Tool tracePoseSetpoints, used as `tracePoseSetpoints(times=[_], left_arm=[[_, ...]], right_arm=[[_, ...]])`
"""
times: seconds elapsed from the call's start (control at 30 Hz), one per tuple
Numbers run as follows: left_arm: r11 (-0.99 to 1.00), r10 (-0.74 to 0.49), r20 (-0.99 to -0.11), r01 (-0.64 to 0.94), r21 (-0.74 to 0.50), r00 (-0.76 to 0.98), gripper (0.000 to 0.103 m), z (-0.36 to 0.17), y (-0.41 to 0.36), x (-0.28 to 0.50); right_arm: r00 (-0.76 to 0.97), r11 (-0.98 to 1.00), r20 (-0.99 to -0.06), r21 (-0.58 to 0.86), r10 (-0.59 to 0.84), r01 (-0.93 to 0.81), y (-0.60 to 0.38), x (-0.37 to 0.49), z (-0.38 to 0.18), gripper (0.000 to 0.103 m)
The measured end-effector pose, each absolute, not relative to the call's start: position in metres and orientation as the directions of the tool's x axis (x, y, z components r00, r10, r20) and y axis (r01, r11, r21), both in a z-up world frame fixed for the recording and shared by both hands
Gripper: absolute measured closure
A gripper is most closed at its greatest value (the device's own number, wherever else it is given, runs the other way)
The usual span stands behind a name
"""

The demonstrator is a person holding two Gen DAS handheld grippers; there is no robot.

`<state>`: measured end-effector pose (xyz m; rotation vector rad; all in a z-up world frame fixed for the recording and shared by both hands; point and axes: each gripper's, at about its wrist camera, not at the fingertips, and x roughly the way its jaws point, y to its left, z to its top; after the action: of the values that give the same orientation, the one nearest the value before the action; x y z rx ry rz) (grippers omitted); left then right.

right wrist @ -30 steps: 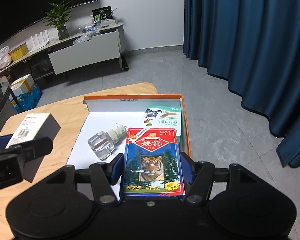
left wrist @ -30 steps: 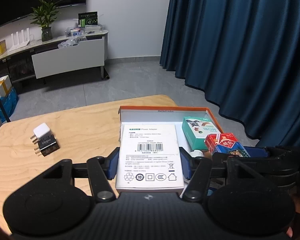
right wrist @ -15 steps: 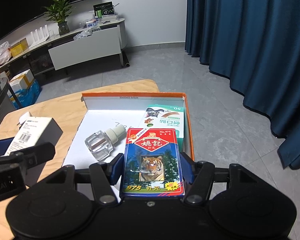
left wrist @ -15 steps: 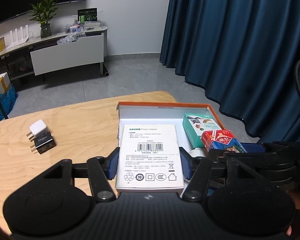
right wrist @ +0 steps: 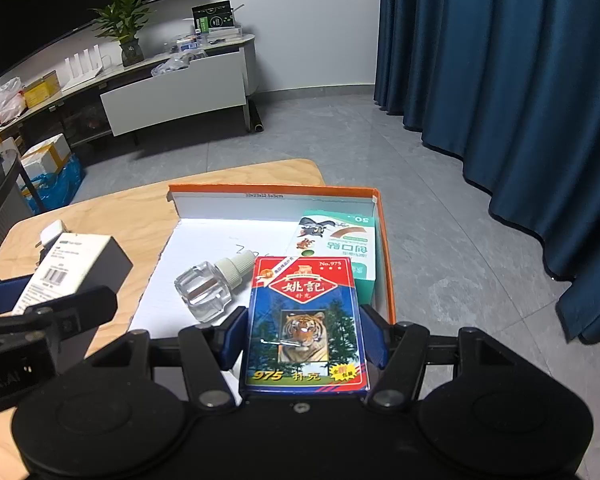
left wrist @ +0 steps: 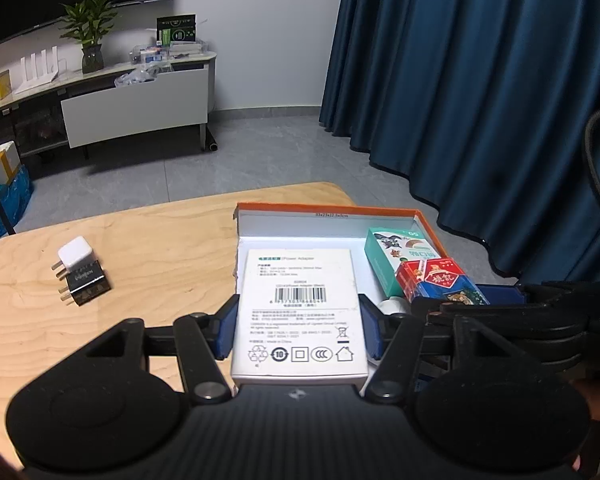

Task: Organize rigid objects
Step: 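Lower the adapter box with left while right lowers the card pack into the box, then push the card pack down into the box with right while left holds the adapter box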

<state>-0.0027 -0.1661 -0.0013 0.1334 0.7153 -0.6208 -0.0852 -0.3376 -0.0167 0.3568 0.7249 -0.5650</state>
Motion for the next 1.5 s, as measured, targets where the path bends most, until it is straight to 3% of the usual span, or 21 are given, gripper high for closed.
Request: tracePoseSetpoints(times=[1.5], left_arm=[[0.799,-0.488,-0.677,0.595,-0.091,0.551,0.043,-0.02,-0.173,0.0]], right_arm=[[0.592,0.792,-0.723,0.104,-0.355,0.602,-0.348,-0.074,-0.025,0.032]])
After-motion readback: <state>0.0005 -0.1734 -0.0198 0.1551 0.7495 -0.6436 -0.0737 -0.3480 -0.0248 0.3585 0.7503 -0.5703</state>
